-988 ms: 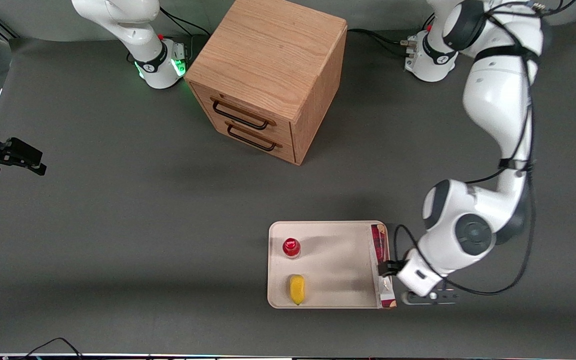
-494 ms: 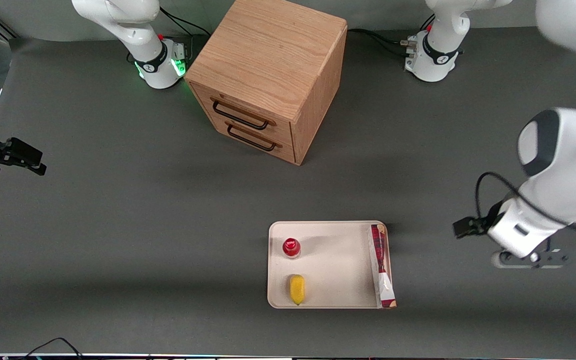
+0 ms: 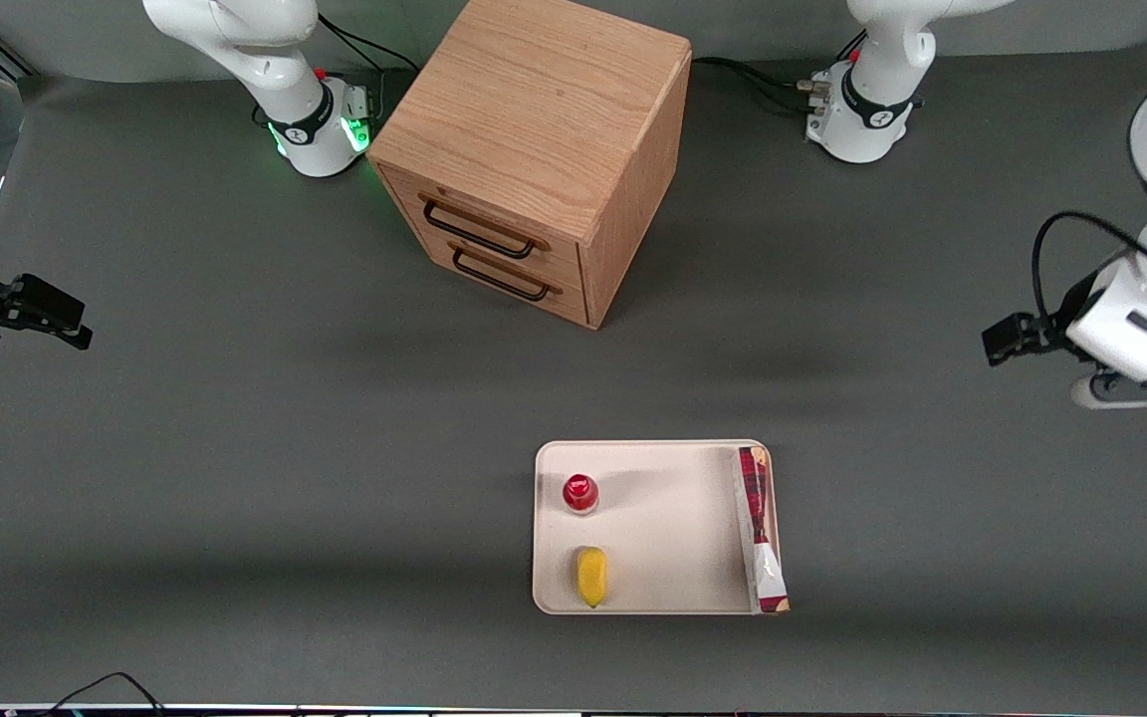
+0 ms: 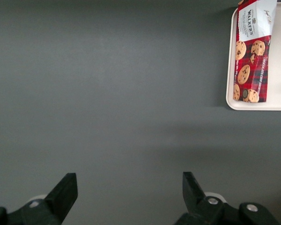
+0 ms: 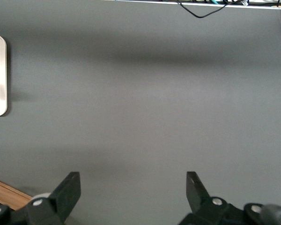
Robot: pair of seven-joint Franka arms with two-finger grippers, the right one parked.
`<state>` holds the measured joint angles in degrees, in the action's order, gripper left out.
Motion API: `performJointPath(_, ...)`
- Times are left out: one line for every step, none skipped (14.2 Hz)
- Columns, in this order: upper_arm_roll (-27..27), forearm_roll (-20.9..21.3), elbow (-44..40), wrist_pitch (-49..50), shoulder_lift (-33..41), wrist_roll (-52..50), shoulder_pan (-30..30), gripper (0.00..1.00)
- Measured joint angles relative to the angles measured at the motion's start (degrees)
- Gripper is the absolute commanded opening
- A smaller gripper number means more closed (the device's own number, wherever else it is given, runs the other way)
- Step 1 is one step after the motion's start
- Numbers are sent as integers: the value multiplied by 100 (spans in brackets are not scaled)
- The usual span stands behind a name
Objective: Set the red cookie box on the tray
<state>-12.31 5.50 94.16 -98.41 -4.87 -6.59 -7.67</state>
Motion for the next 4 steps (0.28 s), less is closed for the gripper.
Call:
performJointPath(-1,-14,43,9,103,3,-11,100)
performJointPath(-2,-61,71,9,160,6,-19,100)
performJointPath(-3,-120,82,9,183,7,-21,100)
performJointPath(-4,-172,84,9,186,7,-28,100)
